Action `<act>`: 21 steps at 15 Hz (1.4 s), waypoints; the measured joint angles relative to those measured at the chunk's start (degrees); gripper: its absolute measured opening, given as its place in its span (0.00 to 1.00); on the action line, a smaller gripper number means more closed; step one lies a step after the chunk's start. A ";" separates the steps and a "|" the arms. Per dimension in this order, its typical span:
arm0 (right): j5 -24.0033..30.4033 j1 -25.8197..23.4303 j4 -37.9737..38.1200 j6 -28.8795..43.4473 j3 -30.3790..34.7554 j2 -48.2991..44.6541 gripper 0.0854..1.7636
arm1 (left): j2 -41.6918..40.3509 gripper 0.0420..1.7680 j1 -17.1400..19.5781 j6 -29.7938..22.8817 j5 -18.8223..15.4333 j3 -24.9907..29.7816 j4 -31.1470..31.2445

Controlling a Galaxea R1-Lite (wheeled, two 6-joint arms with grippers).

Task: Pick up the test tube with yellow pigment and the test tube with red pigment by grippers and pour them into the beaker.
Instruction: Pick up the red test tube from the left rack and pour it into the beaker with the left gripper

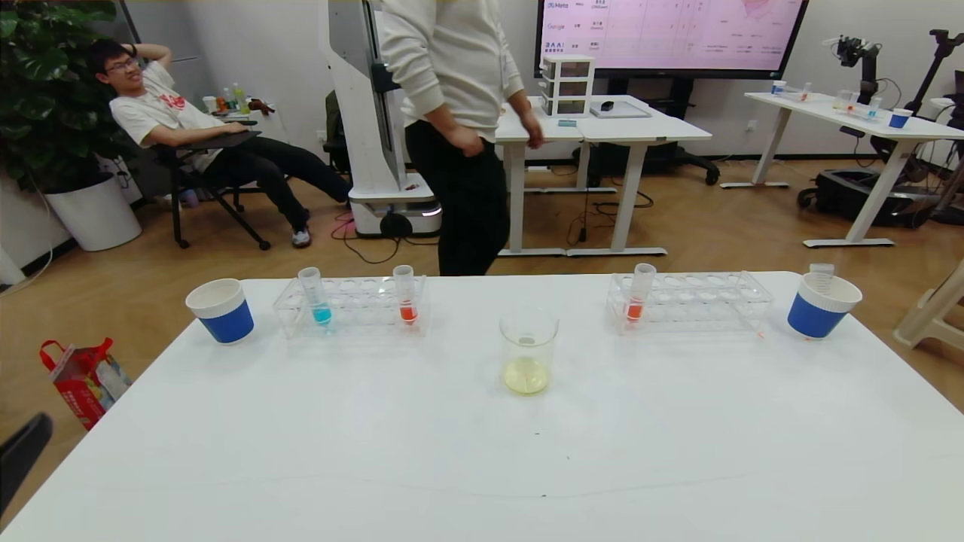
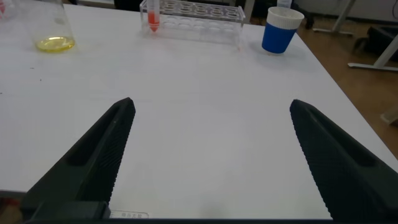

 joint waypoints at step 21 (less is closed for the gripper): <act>0.02 0.00 0.00 0.00 0.00 0.00 0.98 | 87.99 0.99 -25.86 -6.35 26.00 -16.76 -66.99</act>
